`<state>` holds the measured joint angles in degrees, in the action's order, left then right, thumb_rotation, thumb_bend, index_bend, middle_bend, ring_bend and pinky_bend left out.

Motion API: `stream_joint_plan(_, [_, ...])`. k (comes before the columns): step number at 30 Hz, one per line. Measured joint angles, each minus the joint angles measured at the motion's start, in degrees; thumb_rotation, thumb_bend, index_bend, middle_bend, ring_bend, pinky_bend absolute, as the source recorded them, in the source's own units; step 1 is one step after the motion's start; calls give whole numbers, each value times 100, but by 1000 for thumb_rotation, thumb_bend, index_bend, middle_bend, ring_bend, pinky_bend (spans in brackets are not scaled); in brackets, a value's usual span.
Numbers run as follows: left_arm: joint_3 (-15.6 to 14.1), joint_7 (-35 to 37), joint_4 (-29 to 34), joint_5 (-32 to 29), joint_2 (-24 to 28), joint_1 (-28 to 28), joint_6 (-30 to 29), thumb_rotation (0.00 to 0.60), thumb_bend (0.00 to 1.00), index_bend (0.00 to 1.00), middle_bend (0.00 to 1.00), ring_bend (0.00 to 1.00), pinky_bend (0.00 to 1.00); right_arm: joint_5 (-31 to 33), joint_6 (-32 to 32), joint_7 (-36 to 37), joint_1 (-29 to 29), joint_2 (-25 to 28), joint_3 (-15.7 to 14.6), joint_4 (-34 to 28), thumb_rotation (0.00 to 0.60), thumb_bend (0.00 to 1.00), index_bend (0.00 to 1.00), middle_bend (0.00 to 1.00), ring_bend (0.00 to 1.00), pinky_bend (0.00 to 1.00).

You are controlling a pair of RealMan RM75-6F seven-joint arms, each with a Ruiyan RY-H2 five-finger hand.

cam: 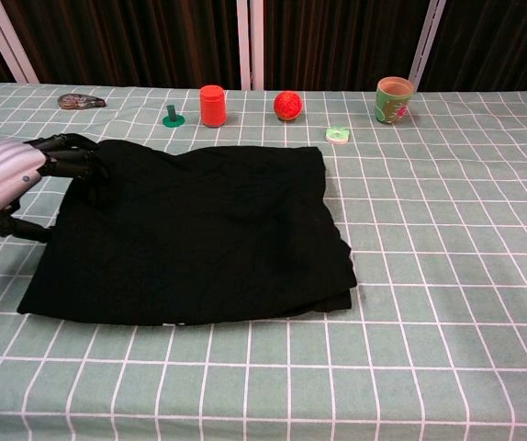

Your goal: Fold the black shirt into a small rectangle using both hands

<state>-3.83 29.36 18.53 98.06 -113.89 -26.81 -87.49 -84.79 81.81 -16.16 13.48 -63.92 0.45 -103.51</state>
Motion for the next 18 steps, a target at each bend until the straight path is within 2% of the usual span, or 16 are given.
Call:
stream_joint_plan(6, [-43,-621,1109,-47,867,167,-70,600,491,586,300,154,245,-150,48,391,-81,-47,4,297,600,301,96,156,0,0])
stream_joint_plan(9, [-51,-1067,1944,-77,1399,232,-79,600,497,581,300,153,244,-219,76,567,-126,-81,-3,440,600,301,96,156,0,0])
stream_joint_plan(18, [82,-2536,5099,-140,2981,135,190,600,510,579,300,153,243,-394,277,1058,-329,-146,-36,798,600,299,96,155,0,0])
